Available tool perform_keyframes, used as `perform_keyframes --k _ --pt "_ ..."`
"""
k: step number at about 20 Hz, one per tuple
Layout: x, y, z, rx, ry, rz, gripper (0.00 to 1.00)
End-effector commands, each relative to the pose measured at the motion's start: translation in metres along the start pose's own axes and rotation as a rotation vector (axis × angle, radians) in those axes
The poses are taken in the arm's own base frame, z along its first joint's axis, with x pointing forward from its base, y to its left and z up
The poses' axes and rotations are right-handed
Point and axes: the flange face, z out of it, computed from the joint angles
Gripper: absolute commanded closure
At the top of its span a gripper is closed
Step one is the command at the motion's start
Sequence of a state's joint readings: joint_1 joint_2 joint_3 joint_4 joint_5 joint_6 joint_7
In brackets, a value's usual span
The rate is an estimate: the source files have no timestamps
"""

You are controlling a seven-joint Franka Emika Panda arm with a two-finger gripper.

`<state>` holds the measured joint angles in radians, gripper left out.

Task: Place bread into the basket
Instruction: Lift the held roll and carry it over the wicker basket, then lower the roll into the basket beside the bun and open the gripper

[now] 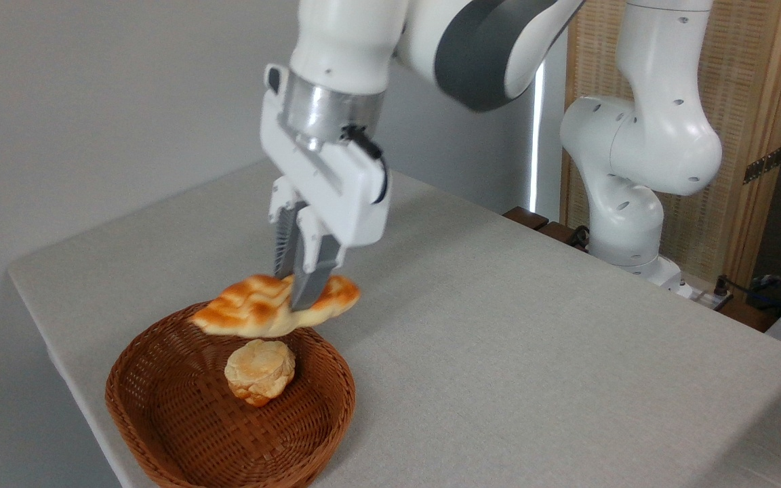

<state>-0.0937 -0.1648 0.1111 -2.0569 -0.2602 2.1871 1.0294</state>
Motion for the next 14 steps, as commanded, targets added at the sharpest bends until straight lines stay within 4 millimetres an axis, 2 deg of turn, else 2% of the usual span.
perform_keyframes --k 1,6,9,11,14 --pt "0.028 -0.005 0.022 0.05 0.052 0.003 0.73" --pt "0.036 -0.002 0.036 0.056 0.054 0.016 0.73" --pt "0.041 0.004 0.043 0.045 0.048 0.029 0.67" --pt "0.041 0.004 0.047 0.04 0.043 0.029 0.6" --pt "0.04 0.004 0.051 0.037 0.038 0.032 0.35"
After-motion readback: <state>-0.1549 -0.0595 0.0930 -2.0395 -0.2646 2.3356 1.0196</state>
